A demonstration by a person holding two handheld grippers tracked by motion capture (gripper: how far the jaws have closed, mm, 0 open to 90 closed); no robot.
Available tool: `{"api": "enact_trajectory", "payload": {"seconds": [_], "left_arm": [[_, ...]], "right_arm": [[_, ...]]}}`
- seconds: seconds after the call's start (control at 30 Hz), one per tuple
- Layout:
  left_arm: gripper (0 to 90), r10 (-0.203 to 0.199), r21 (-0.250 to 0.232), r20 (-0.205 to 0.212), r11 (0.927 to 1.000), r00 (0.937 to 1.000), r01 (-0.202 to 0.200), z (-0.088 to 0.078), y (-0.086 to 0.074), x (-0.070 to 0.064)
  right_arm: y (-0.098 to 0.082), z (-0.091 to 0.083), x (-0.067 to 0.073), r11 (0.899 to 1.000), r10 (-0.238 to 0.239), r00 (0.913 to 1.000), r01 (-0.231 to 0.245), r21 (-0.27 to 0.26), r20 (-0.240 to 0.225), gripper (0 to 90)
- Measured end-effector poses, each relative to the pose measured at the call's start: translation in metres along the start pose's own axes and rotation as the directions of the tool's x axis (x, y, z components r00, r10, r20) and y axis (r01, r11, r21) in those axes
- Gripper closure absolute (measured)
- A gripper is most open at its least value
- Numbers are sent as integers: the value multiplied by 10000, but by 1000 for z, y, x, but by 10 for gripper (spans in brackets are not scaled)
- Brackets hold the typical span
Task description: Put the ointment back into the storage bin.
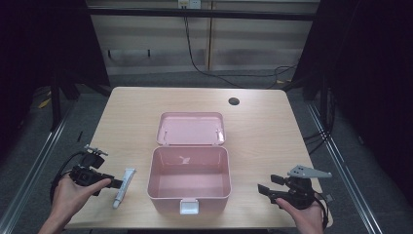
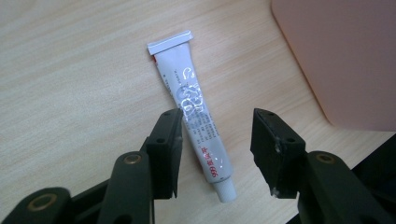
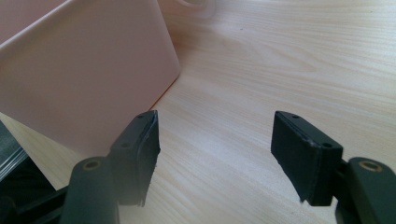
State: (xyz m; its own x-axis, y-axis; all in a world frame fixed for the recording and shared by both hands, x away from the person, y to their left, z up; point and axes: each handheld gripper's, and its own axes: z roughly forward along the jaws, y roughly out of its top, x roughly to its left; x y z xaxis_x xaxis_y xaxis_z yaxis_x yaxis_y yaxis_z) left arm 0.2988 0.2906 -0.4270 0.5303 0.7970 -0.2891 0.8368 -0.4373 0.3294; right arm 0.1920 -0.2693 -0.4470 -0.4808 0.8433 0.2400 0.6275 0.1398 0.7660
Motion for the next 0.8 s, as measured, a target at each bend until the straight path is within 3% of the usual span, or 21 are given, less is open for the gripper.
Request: {"api": "enact_trajectory", "payload": {"seconds": [0.03, 0.1, 0.17, 0.4, 0.63, 0.8], "left_arm": [[541, 0, 0, 0, 10000, 10000, 0, 0, 0, 0], [547, -21, 313, 383, 9995, 9993, 9, 1, 6, 5], [599, -103, 421, 261, 9991, 9996, 92, 4, 12, 5], [648, -329, 863, 128, 9958, 9994, 317, 21, 19, 6], [649, -481, 1177, -267, 9918, 9985, 509, 30, 17, 10], [639, -525, 1303, -328, 9899, 9981, 564, 35, 17, 9]], "right_arm": [[0, 0, 0, 10000, 14, 10000, -14, 31, 2, 320], [0, 1, 0, 10000, 7, 10000, -7, 51, 35, 317], [1, 2, 0, 9999, 55, 10000, -55, 120, 67, 309], [0, 3, -1, 9998, 56, 10000, -56, 194, -1, 306], [1, 5, 0, 9995, 79, 10000, -78, 295, -18, 304], [1, 6, 0, 9994, 43, 10000, -40, 347, -90, 301]]}}
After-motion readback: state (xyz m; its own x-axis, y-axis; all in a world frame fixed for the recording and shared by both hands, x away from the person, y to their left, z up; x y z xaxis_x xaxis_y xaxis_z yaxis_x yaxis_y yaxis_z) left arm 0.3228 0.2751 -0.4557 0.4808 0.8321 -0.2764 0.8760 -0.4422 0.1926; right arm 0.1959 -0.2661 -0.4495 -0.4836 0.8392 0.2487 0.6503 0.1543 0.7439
